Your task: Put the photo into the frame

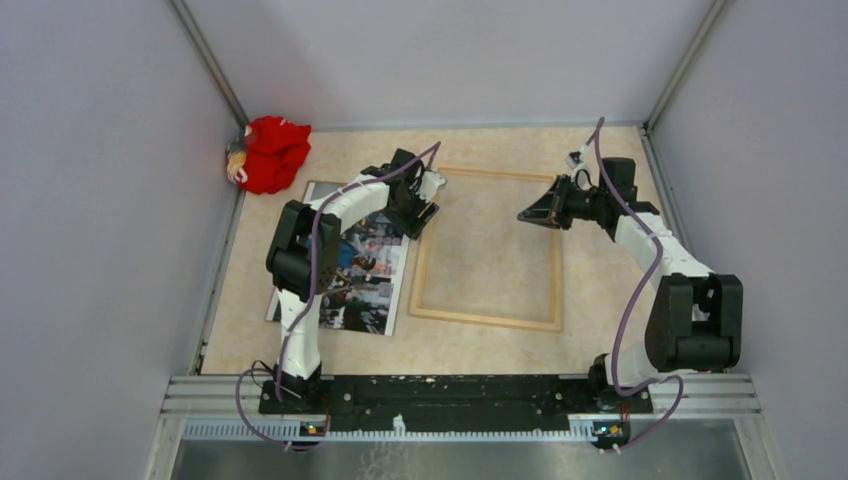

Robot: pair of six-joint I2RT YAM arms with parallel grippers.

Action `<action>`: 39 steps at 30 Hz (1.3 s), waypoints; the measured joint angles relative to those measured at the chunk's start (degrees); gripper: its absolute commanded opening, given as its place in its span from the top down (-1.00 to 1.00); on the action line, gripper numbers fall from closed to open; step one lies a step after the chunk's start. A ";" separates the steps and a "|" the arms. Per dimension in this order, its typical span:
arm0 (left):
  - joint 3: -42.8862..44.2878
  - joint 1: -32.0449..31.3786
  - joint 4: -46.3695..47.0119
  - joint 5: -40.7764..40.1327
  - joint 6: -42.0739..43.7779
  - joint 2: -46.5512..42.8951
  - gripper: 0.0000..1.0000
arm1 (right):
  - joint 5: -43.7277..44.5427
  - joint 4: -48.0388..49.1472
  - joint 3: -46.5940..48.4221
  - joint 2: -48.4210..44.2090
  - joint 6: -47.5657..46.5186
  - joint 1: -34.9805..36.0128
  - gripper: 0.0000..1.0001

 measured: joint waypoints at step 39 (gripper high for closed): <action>-2.80 -0.24 3.08 3.48 -1.46 -1.49 -0.10 | -4.74 27.43 -10.21 -5.70 16.87 3.41 1.00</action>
